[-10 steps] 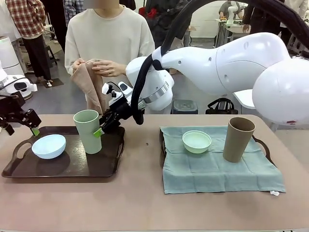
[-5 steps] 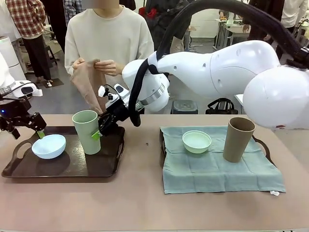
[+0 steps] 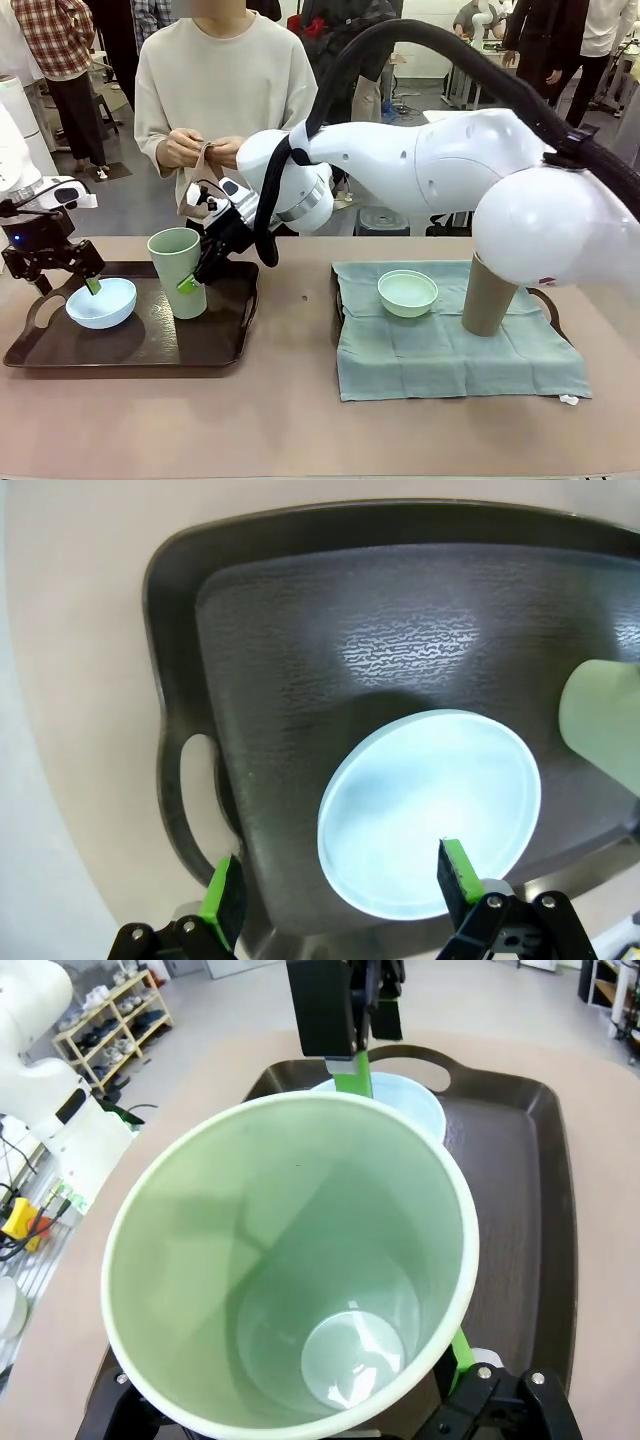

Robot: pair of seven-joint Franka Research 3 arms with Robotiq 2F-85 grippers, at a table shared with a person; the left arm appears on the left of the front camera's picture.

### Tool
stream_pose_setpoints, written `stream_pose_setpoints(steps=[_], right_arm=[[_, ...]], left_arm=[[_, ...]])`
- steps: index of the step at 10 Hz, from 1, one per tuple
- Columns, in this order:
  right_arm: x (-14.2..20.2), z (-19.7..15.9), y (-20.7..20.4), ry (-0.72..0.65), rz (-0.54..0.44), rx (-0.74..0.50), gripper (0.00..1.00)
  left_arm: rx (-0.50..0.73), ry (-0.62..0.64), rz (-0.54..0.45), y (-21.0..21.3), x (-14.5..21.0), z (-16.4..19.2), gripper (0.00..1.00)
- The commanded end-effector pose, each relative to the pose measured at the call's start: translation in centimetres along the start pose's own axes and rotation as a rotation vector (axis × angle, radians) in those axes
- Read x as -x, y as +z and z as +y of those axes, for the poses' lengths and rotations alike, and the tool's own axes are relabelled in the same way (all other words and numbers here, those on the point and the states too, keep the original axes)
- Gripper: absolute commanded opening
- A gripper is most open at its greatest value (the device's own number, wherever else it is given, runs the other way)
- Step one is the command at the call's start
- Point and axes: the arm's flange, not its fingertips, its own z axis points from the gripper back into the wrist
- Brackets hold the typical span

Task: Set up a tray with a mat and arrange the tableware.
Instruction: Pick up the Picnic Bowl and Reusable plastic cup from the Handle tray in front of the human's position and hold them in the air.

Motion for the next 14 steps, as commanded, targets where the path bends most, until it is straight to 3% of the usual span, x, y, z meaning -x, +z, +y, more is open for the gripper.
stream_pose_setpoints(steps=[1,8,9,10,11,12,13,14], right_arm=[[-1.3,-2.2,-0.8,-0.003,0.029,-0.037,1.00],[-1.2,-2.1,-0.4,0.046,0.020,-0.046,0.98],[-1.0,-1.8,-0.5,0.072,0.028,-0.054,0.47],[-1.1,-2.0,-0.4,0.077,0.026,-0.055,0.38],[-0.9,-1.9,-0.4,0.080,0.028,-0.060,0.00],[-1.1,-2.0,-0.4,0.082,0.026,-0.060,0.00],[-1.0,-1.9,-0.5,0.082,0.027,-0.063,0.26],[-1.1,-2.0,-0.4,0.083,0.027,-0.060,0.26]], left_arm=[[0.033,-0.002,-0.005,-0.4,-0.5,0.0,1.00],[0.023,0.072,0.031,-2.4,-1.4,-0.5,1.00],[0.025,0.079,0.024,-2.4,-1.1,-0.5,0.61],[0.012,0.070,0.027,-2.3,-1.3,-0.5,0.44],[0.015,0.072,0.023,-2.4,-1.1,-0.4,0.05],[0.020,0.071,0.018,-2.0,-1.2,-0.2,0.00],[0.020,0.075,0.015,-1.9,-1.0,-0.3,0.00],[0.022,0.074,0.015,-1.8,-1.2,-0.2,0.00]])
